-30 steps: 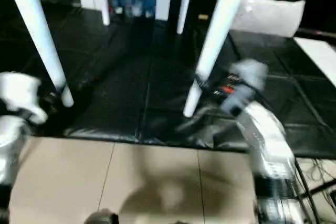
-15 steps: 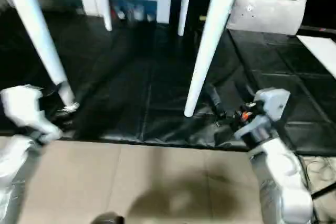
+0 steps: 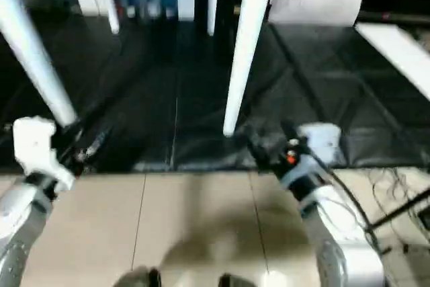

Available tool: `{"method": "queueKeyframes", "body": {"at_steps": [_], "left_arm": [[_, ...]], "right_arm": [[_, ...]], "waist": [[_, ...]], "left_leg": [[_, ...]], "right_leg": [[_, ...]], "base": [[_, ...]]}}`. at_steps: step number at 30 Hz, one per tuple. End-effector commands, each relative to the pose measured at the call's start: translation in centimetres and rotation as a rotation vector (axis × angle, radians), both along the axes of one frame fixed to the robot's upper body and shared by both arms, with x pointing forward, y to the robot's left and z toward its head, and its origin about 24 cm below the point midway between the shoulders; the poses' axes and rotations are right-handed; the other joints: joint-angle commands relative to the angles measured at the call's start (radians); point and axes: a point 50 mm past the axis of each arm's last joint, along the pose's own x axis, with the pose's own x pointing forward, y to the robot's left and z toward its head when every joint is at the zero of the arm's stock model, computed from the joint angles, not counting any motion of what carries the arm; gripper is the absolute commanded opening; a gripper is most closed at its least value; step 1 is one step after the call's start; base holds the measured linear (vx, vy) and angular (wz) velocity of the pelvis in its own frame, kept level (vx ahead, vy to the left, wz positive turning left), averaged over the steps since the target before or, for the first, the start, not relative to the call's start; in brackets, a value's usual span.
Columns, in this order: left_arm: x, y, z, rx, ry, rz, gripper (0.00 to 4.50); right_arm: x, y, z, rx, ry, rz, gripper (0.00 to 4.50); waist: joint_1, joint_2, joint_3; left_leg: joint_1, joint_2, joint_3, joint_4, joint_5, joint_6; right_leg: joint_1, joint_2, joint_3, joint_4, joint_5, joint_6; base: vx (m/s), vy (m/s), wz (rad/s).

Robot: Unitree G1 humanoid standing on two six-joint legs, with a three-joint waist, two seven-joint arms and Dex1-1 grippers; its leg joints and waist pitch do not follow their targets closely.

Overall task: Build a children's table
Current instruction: Flip table

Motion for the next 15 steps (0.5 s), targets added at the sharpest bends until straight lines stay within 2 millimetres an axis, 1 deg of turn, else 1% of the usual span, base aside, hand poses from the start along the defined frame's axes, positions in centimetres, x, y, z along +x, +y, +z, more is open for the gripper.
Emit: {"method": "queueKeyframes", "body": {"at_steps": [1,2,3,4,5,6,7,8,9,10,11,12,13,14,15], "left_arm": [[0.0,-0.1,0.7,-0.008,-0.033,-0.044,3.25],[0.2,-0.2,0.3,0.005,-0.022,-0.093,3.36],[0.1,-0.2,0.3,0.008,-0.021,-0.097,3.36],[-0.3,-0.1,-0.2,0.022,-0.009,-0.158,3.45],[-0.2,-0.2,-0.4,0.012,-0.002,-0.191,3.45],[-0.2,-0.3,-0.7,0.003,0.001,-0.233,3.45],[-0.3,-0.6,-0.9,-0.013,0.017,-0.275,3.45],[-0.4,-0.8,-1.2,-0.023,0.030,-0.303,3.73],[-0.7,-1.2,-2.1,0.004,0.078,-0.353,3.73],[-0.7,-1.3,-2.3,0.006,0.085,-0.359,3.81],[-1.1,-1.6,-3.3,0.001,0.139,-0.380,3.82],[-1.1,-1.6,-3.3,0.001,0.139,-0.380,3.90],[-1.2,-1.6,-4.5,0.005,0.176,-0.370,4.04],[-1.2,-1.6,-5.3,-0.001,0.209,-0.361,4.04],[-1.1,-1.5,-5.8,-0.004,0.229,-0.355,4.17]], "right_arm": [[-0.3,0.8,-0.2,0.009,-0.005,0.078,4.50],[-0.5,0.9,-0.8,0.017,0.003,0.109,4.50],[-0.6,1.0,-0.9,0.021,0.005,0.111,4.50],[-1.2,1.5,-1.4,0.082,0.025,0.147,4.50],[-1.5,1.7,-1.7,0.098,0.026,0.182,4.50],[-1.7,1.8,-2.1,0.089,0.040,0.214,4.50],[-2.0,1.7,-2.5,0.094,0.053,0.256,4.50],[-2.2,1.7,-2.7,0.096,0.063,0.284,4.50],[-2.6,1.4,-3.4,0.078,0.085,0.317,4.50],[-2.6,1.3,-3.5,0.075,0.088,0.322,4.50],[-3.2,1.0,-4.3,0.049,0.119,0.357,4.50],[-3.2,1.0,-4.3,0.049,0.119,0.357,4.50],[-3.4,0.9,-5.1,0.036,0.142,0.379,4.50],[-3.4,1.0,-5.7,0.029,0.169,0.395,4.50],[-3.4,1.1,-6.0,0.025,0.187,0.403,4.50]], "waist": [[0.040,0.030,-0.012],[0.160,0.043,0.001],[0.206,0.027,-0.030],[0.104,-0.111,-0.074],[0.110,-0.038,-0.022],[0.184,-0.003,0.022],[0.198,-0.003,0.023],[0.204,0.005,0.039],[0.209,0.044,0.022],[0.199,0.053,0.021],[0.190,0.069,-0.008],[0.187,0.082,-0.022],[0.165,0.091,-0.051],[0.151,0.083,-0.046],[0.133,0.075,-0.045]], "left_leg": [[-0.070,0.099,-0.034,-0.251,-1.028,-0.103],[-0.135,0.003,0.149,-0.287,-1.189,-0.264],[-0.176,0.016,0.198,-0.238,-0.958,-0.288],[0.113,0.071,0.058,0.266,-0.403,-0.253],[0.056,-0.001,-0.024,0.213,-0.240,-0.094],[-0.021,-0.021,-0.087,0.204,-0.172,-0.044],[0.012,-0.026,-0.104,0.192,-0.176,-0.057],[0.126,-0.014,-0.112,0.157,-0.253,-0.082],[0.165,0.036,-0.130,0.045,-0.473,-0.123],[0.156,0.062,-0.137,-0.024,-0.621,-0.138],[0.141,0.085,-0.161,-0.103,-0.677,-0.126],[0.145,0.079,-0.157,-0.113,-0.628,-0.100],[0.151,0.049,-0.141,-0.103,-0.276,0.012],[0.145,0.046,-0.129,-0.107,-0.274,0.022],[0.135,0.046,-0.126,-0.117,-0.279,0.021]], "right_leg": [[0.117,0.024,-0.015,0.279,-0.621,0.016],[0.131,0.081,-0.073,0.333,-0.555,-0.049],[0.200,0.039,0.032,0.361,-0.811,-0.045],[-0.103,-0.158,0.149,0.104,-1.427,0.074],[-0.049,-0.197,0.219,-0.057,-1.375,0.023],[0.061,-0.143,0.270,-0.039,-1.168,-0.128],[0.086,-0.111,0.264,-0.020,-1.077,-0.179],[0.041,-0.094,0.224,-0.023,-1.000,-0.190],[0.045,-0.057,0.184,0.025,-0.799,-0.199],[0.055,-0.035,0.175,0.054,-0.708,-0.190],[0.106,-0.027,0.156,0.104,-0.406,-0.153],[0.114,-0.026,0.144,0.104,-0.287,-0.135],[0.136,-0.036,0.119,0.069,-0.017,-0.077],[0.132,-0.040,0.120,0.053,-0.025,-0.065],[0.138,-0.057,0.133,0.040,-0.001,-0.059]], "base": [[0.037,0.070,-0.09],[0.045,0.020,0.22],[0.045,0.020,0.22],[0.037,-0.187,0.30],[0.162,-0.169,0.29],[0.162,-0.169,0.29],[-0.013,0.060,0.35],[-0.128,0.109,0.46],[-0.128,0.109,0.46],[-0.096,0.118,0.24],[-0.027,0.145,-0.02],[-0.027,0.145,-0.02],[-0.008,0.142,-0.08],[-0.004,0.115,-0.09],[-0.004,0.115,-0.09]]}}
